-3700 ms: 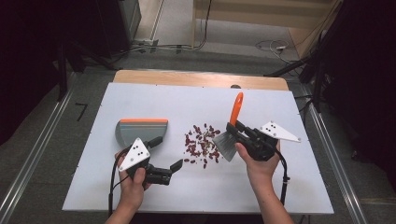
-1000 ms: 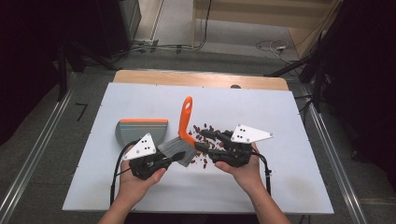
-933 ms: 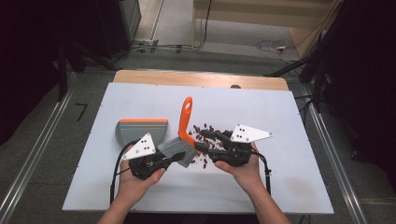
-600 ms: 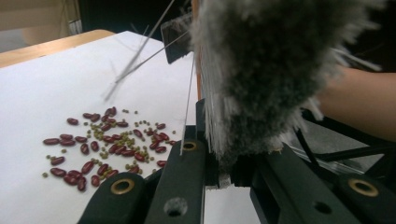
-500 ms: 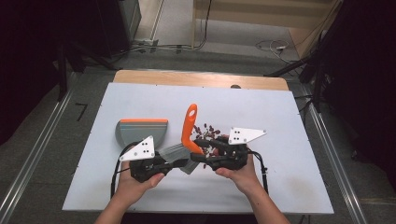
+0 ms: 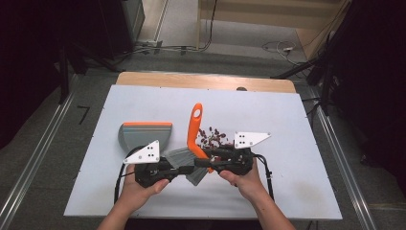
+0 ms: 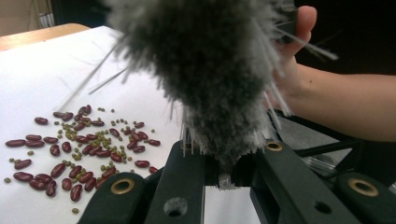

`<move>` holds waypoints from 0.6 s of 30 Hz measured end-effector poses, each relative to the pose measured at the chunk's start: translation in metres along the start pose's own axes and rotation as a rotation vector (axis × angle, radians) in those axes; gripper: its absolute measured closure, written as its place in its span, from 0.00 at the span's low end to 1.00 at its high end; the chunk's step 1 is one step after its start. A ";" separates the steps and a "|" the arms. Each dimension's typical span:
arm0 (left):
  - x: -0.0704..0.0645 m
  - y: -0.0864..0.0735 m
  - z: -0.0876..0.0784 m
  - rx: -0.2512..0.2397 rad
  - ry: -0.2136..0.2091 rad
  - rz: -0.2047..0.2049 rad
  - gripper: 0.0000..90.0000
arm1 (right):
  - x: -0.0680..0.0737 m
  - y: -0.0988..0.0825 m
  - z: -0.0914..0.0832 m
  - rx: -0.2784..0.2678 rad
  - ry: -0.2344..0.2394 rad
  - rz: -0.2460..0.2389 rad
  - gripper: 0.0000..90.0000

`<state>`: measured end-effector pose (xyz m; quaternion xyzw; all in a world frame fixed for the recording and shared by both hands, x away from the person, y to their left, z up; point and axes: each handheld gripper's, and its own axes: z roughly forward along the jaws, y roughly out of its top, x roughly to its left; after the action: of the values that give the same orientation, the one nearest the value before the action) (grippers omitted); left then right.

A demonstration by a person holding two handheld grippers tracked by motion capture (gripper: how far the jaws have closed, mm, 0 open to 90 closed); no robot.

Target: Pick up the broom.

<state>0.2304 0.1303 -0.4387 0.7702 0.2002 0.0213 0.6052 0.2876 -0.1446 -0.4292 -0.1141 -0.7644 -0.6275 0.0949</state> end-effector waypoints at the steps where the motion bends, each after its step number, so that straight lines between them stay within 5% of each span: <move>1: 0.000 0.000 0.000 -0.001 -0.005 -0.002 0.95 | 0.000 0.000 0.000 0.001 0.002 -0.004 0.74; 12: 0.004 -0.002 0.002 -0.009 0.051 -0.043 0.90 | 0.005 0.002 0.001 0.021 -0.087 -0.010 0.76; 18: 0.002 -0.001 -0.001 -0.019 0.153 -0.048 0.66 | 0.006 0.005 -0.003 0.023 -0.165 -0.011 0.76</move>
<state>0.2321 0.1325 -0.4399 0.7554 0.2641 0.0677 0.5959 0.2832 -0.1461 -0.4226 -0.1600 -0.7774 -0.6076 0.0295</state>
